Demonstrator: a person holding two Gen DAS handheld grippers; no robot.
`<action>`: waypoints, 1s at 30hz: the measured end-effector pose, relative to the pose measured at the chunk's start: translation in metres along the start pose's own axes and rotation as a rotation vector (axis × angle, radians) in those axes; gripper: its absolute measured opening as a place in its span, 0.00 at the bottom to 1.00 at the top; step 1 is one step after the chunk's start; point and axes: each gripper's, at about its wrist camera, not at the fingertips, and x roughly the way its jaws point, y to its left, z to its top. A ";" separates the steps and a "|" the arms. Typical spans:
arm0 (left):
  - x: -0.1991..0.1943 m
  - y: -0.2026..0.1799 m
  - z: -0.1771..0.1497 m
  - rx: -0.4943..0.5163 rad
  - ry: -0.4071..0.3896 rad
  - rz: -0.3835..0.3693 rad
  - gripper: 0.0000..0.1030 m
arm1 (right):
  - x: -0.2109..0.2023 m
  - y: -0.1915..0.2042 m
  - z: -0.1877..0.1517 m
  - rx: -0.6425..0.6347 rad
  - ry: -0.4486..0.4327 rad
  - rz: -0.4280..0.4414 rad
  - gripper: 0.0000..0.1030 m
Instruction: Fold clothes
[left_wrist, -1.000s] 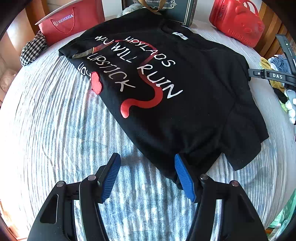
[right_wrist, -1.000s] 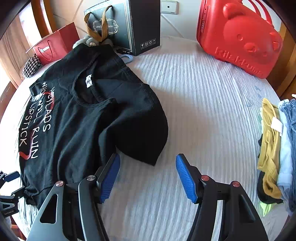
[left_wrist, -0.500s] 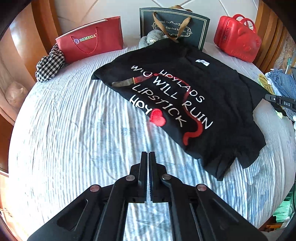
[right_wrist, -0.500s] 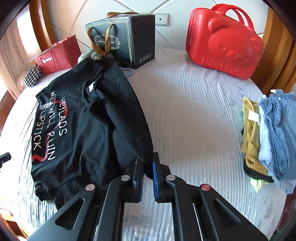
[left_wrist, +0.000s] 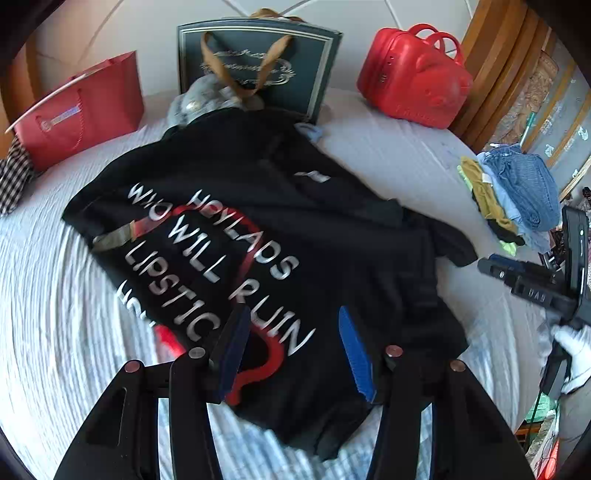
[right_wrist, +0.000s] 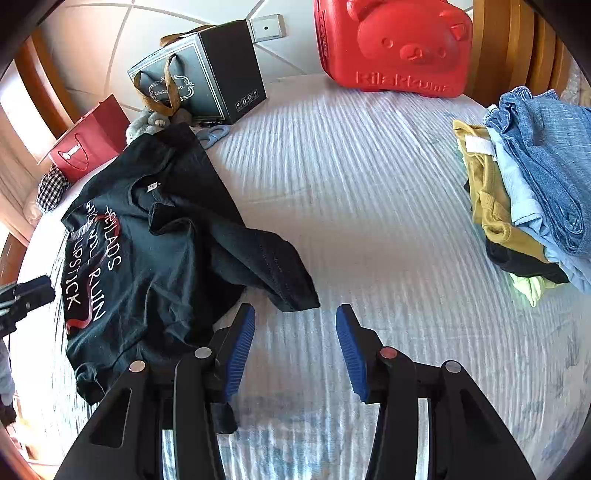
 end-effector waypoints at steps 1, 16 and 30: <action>0.006 -0.011 0.010 0.006 -0.007 -0.014 0.51 | -0.001 -0.005 0.000 -0.004 -0.004 0.005 0.45; 0.065 -0.055 0.053 0.010 0.008 0.034 0.05 | 0.032 -0.019 0.022 -0.134 0.007 0.163 0.84; -0.049 0.099 0.023 -0.168 -0.151 0.274 0.04 | -0.007 -0.022 0.053 0.019 -0.153 0.072 0.03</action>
